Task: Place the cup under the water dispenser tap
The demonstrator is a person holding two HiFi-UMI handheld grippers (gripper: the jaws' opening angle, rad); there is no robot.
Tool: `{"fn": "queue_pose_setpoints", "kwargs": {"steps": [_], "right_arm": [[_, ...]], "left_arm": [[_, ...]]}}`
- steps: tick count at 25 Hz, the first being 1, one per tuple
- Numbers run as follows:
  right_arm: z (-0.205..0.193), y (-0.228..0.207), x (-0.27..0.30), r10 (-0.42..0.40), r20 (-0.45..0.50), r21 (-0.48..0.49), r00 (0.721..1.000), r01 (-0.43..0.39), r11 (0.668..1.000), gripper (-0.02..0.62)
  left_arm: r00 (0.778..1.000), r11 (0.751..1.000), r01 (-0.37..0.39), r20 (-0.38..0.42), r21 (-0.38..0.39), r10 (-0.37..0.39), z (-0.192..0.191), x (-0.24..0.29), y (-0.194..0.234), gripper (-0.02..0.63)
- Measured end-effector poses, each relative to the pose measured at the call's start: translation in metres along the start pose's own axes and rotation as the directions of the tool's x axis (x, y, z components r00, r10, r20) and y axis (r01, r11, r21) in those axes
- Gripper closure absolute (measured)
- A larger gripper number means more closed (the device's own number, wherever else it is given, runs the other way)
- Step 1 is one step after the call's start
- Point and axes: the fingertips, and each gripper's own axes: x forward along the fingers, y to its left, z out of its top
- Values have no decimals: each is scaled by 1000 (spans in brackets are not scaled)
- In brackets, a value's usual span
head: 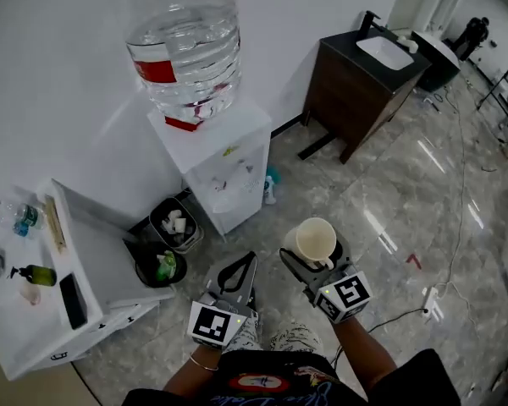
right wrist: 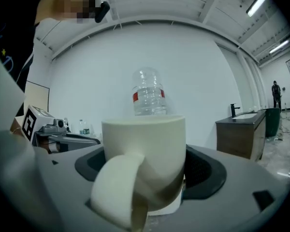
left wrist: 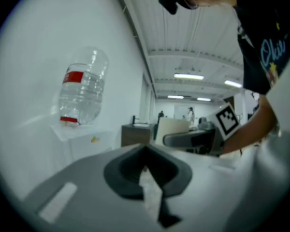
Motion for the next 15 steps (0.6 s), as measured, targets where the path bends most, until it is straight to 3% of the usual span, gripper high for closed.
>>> {"fn": "queue_pose_setpoints", "kwargs": {"steps": [3, 6, 9, 15], "right_arm": [[-27, -25, 66, 11, -26, 8, 1000, -11, 1000, 181], [-76, -50, 118, 58, -42, 34, 997, -57, 998, 181], [-137, -80, 167, 90, -85, 33, 992, -87, 996, 181], [-242, -128, 255, 84, -127, 25, 988, -81, 996, 181]], "left_arm": [[998, 996, -66, 1, -66, 66, -26, 33, 55, 618], [992, 988, -124, -51, -91, 119, -80, 57, 91, 618], [979, 977, -173, -134, -126, 156, -140, 78, 107, 618], [959, 941, -250, -190, -226, 209, -228, 115, 117, 618]]}}
